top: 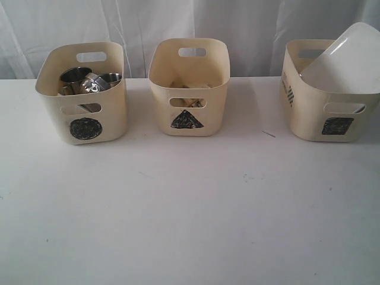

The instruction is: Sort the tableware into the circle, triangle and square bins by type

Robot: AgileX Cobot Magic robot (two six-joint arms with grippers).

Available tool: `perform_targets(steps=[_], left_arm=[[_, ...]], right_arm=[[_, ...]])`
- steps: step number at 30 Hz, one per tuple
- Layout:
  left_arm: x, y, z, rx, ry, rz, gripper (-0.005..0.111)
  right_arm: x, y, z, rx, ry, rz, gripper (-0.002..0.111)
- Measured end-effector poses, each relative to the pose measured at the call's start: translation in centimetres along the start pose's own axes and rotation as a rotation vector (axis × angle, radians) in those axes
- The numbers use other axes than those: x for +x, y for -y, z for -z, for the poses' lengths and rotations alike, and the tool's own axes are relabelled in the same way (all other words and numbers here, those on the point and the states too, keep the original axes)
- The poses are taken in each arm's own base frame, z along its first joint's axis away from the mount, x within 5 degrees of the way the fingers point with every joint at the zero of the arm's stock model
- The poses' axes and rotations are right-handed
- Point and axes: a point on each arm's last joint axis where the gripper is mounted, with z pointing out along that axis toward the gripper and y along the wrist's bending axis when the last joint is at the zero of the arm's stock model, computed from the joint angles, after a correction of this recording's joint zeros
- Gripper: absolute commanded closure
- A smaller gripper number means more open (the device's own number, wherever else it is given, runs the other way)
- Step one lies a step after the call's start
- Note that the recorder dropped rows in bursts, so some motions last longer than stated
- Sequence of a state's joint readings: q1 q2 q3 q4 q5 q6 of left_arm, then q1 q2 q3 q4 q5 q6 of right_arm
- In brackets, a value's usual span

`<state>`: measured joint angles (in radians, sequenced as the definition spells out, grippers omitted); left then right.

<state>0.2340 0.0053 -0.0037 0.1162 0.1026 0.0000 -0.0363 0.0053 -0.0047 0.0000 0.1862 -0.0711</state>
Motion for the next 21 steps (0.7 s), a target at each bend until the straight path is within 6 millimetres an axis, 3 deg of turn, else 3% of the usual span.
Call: perform_targets(steps=[21], left_arm=[[0.0,0.0,0.0,0.0,0.0,0.0,0.05]], right_arm=[[0.0,0.0,0.0,0.0,0.0,-0.019,0.07]])
